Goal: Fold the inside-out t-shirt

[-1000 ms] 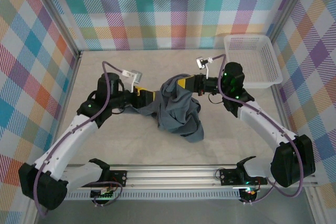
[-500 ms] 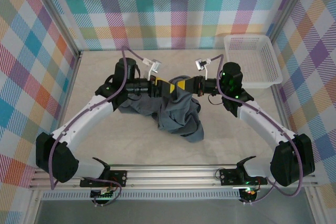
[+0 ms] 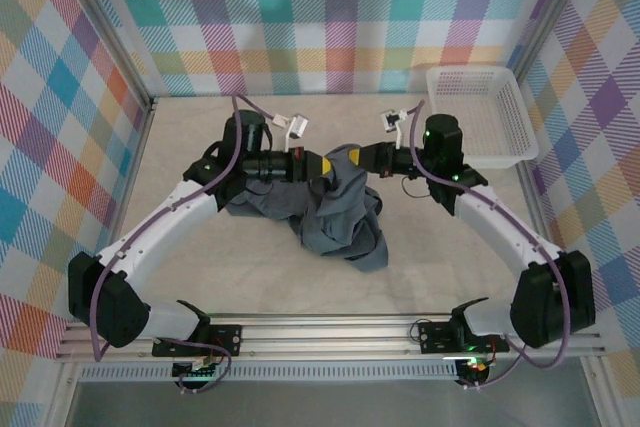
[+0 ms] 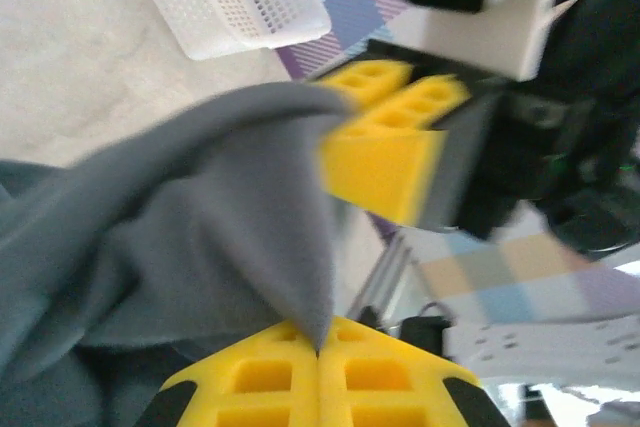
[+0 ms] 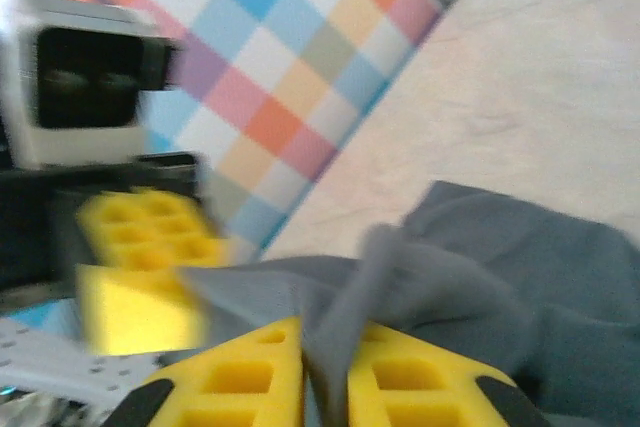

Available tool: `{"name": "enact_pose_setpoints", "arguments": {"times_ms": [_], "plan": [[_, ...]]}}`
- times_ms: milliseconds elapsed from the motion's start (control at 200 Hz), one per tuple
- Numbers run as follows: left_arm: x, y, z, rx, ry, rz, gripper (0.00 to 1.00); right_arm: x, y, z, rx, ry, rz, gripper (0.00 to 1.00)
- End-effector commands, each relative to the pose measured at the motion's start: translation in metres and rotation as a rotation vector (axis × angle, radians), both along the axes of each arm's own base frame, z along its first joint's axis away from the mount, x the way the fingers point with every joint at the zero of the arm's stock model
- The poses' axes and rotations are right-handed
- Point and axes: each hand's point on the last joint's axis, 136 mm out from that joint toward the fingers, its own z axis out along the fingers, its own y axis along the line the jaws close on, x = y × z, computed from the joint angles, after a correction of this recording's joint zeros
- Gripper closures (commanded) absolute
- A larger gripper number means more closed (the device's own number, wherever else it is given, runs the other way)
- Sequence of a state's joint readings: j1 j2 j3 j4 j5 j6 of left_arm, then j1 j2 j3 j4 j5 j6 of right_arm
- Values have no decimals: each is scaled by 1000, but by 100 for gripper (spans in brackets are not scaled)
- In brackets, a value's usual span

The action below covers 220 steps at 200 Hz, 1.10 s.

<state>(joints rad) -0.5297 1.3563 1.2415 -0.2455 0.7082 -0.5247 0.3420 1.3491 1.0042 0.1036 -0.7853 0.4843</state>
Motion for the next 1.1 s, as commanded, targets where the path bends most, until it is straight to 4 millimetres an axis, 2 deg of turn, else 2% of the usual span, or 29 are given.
{"name": "enact_pose_setpoints", "arguments": {"times_ms": [0, 40, 140, 185, 250, 310, 385, 465, 500, 580, 660, 715, 755, 845, 880, 980, 1040, 1095], "plan": [[-9, 6, 63, -134, 177, 88, 100, 12, -3, -27, -154, -24, 57, 74], [-9, 8, 65, -127, 223, 112, 100, 17, -4, -27, -168, 8, 38, 67], [-4, 17, 61, -109, 282, 206, 100, 29, -20, -18, -167, 0, -148, 63], [1, 23, 55, -89, 301, 262, 100, 23, -26, -5, -161, -55, -213, 62], [6, 29, 49, -66, 318, 321, 100, 5, -23, 8, -187, -167, -257, 62], [10, 33, 46, -60, 338, 366, 100, -19, -10, 15, -230, -257, -258, 62], [15, 34, 45, -52, 354, 398, 100, -47, 21, 17, -265, -314, -201, 62], [19, 35, 46, -45, 356, 415, 100, -62, 52, 13, -320, -343, -184, 59], [20, 35, 46, -44, 357, 420, 100, -59, 58, 11, -344, -344, -223, 54], [22, 34, 48, -43, 357, 425, 100, -38, 62, -3, -391, -314, -337, 37], [22, 37, 49, -39, 359, 438, 100, -19, 59, -20, -465, -323, -411, 35], [21, 39, 48, -33, 353, 445, 100, -11, 60, -29, -513, -352, -425, 40], [21, 40, 47, -25, 347, 450, 100, -9, 65, -33, -533, -371, -399, 49], [21, 44, 45, -8, 329, 454, 100, -19, 87, -35, -502, -375, -259, 88], [21, 47, 42, 7, 321, 460, 100, -27, 94, -31, -458, -369, -196, 99], [32, 68, 27, 68, 309, 518, 100, -60, 105, -8, -208, -349, 21, 100], [43, 80, 14, 93, 301, 539, 100, -79, 102, 12, -30, -327, 148, 100], [54, 91, 1, 110, 307, 549, 93, -90, 94, 24, 78, -290, 240, 100]]}}
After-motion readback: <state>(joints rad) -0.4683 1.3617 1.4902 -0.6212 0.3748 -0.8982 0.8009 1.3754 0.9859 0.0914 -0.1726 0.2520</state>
